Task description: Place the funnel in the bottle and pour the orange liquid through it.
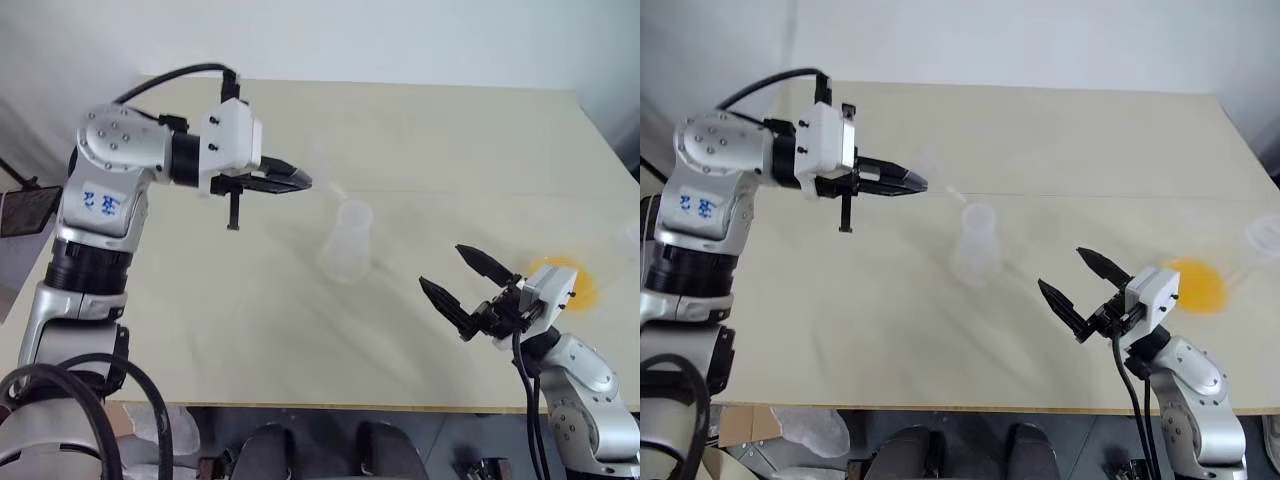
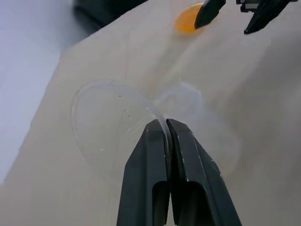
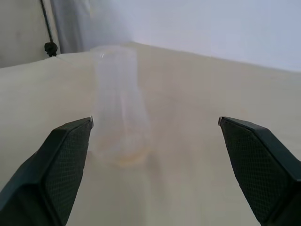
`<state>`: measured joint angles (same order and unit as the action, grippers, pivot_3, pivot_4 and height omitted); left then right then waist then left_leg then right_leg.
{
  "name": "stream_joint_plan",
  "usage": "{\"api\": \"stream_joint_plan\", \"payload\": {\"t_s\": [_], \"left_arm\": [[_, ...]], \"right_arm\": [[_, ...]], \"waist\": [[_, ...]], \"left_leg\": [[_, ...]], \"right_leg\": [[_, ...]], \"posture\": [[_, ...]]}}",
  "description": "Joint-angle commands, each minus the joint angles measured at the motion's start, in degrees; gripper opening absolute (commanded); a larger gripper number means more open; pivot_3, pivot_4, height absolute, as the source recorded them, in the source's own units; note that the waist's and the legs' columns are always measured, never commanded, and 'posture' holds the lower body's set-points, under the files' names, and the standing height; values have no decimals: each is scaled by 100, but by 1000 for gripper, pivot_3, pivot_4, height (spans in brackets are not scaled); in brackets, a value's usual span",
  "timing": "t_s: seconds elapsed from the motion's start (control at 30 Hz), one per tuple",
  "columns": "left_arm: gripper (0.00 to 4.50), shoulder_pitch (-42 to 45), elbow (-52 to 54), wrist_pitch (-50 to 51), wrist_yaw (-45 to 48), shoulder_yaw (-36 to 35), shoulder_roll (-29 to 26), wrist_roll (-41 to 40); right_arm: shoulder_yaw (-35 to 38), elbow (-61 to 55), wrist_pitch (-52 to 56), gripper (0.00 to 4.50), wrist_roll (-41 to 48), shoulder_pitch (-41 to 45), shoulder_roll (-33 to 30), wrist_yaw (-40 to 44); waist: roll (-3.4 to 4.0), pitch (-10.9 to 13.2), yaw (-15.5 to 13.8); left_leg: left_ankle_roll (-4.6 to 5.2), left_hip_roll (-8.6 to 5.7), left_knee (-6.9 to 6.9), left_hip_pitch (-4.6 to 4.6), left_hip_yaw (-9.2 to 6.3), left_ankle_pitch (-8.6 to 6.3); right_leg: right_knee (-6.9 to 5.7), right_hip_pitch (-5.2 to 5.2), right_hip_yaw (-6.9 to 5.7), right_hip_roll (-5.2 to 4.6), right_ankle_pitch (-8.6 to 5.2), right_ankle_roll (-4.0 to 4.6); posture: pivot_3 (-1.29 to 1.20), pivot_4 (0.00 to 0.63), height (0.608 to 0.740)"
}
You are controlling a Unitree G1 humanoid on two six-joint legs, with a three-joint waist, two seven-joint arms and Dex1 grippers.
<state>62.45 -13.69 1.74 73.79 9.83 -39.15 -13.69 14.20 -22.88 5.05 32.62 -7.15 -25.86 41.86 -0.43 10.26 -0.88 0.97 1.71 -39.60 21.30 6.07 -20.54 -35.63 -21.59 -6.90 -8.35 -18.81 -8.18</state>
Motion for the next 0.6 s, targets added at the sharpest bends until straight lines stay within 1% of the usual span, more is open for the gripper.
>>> {"api": "stream_joint_plan", "payload": {"t_s": [0.03,0.2,0.37,0.57,0.6], "left_arm": [[32,368,-493,-595,258,224,189,366],[32,576,-949,-1006,472,386,380,647],[32,824,-1554,-1481,361,508,674,1019],[32,930,-1695,-1616,576,535,918,1063],[244,944,-1706,-1622,623,542,953,1065]], "right_arm": [[65,-407,-156,4500,-29,-98,105,-179],[61,-544,-136,4500,-49,-193,128,-272],[75,-695,-96,4500,-62,-275,94,-375],[29,-797,-98,4500,-100,-417,100,-421],[6,-802,-93,4500,-112,-414,104,-430]], "waist": [[1,1,24],[1,1,38],[0,2,-48],[-1,3,-53],[-1,2,-51]], "left_leg": [[0,4,0,-3,1,0],[-2,6,-3,-2,-1,1],[-1,4,-7,2,-4,1],[4,4,-13,7,-8,-2],[4,4,-13,7,-8,-2]], "right_leg": [[-1,0,0,1,0,0],[-4,-2,2,2,0,0],[-4,-2,0,2,0,0],[-4,-1,-2,1,0,-1],[-4,-1,-2,1,0,-1]], "posture": [[0,150,740],[0,150,740],[0,150,740],[0,150,740],[0,150,740]]}}
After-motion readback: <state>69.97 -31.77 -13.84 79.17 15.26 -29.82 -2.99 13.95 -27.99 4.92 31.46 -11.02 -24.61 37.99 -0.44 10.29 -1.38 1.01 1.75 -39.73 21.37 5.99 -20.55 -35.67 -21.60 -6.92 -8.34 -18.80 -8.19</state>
